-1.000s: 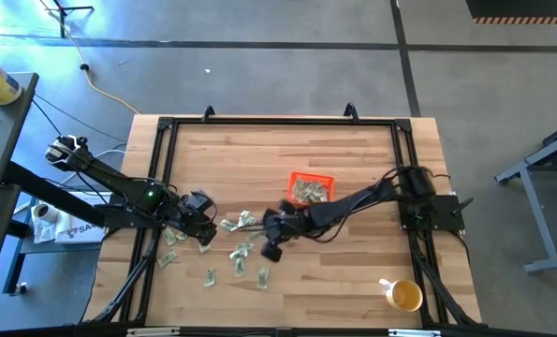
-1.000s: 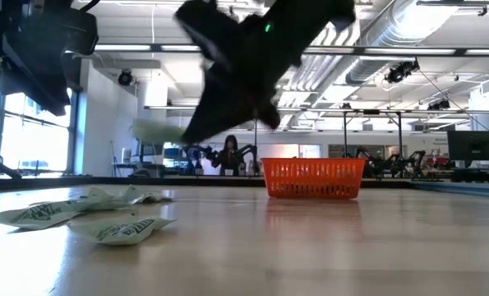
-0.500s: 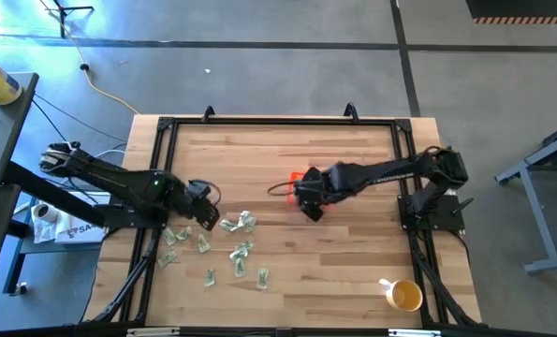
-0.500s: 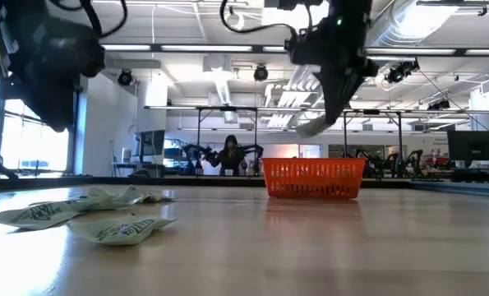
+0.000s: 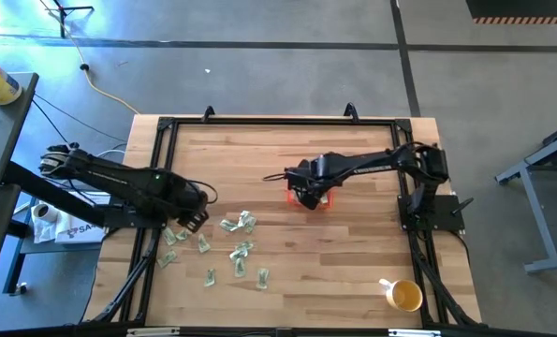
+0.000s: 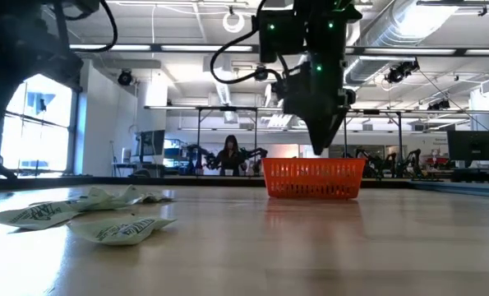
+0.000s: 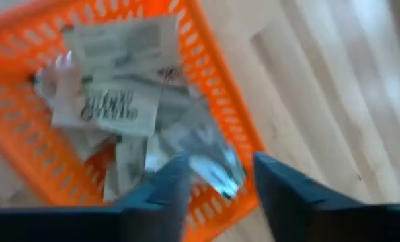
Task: Pick and place Stevia / Truvia into bins
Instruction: Put the green stevia packet into the orange basket
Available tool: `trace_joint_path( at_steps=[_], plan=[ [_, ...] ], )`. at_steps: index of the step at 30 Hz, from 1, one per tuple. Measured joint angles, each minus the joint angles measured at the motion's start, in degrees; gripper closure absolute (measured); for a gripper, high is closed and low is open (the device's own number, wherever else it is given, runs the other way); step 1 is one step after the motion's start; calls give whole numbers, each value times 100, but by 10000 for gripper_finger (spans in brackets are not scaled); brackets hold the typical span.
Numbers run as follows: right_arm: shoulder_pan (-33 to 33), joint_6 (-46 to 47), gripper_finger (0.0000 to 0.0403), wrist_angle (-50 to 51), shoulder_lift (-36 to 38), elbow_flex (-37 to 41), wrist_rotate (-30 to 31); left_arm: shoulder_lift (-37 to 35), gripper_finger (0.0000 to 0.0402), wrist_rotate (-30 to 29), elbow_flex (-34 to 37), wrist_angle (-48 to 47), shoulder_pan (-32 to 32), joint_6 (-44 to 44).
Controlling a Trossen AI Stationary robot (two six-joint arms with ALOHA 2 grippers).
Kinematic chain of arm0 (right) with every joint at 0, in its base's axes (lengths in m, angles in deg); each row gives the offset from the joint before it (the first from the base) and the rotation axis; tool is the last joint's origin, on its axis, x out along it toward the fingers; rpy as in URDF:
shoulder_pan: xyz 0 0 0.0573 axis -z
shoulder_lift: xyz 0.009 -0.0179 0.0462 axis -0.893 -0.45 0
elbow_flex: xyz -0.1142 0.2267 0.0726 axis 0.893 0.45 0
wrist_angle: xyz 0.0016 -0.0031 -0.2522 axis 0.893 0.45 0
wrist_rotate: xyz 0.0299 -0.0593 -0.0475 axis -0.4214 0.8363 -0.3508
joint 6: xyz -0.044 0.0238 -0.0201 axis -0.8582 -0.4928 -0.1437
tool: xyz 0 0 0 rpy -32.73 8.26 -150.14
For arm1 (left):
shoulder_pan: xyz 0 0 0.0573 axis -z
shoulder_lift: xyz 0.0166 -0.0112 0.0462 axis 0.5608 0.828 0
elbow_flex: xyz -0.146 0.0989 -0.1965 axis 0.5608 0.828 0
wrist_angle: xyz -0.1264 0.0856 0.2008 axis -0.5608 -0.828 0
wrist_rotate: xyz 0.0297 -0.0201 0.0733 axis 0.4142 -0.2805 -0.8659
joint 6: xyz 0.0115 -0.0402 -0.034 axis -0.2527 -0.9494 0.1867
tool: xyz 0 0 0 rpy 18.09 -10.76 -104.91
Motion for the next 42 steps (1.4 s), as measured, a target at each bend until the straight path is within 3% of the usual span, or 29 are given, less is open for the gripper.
trace_joint_path(
  at_steps=[5, 9, 18, 25, 34, 42],
  plan=[
    [-81, -423, 118, -294, -1, 1, 96, 536, 252, 289, -266, -175, -1, 12],
    [-142, -885, 72, -320, 0, 1, 100, 1224, 252, 535, -384, -347, -1, 96],
    [-176, -1575, 74, -400, 19, 1, 11, 2371, 252, 692, -398, -210, 41, 181],
    [-174, -1656, 75, -384, 25, 1, 34, 2599, 252, -230, -402, 73, 562, -201],
    [-126, -1737, 75, -461, 25, 1, 25, 2623, 251, -8, -60, 459, 1121, -518],
    [-54, -1808, 75, -458, 25, 1, -107, 2623, 184, 55, 85, 830, 1579, -326]
  ],
)
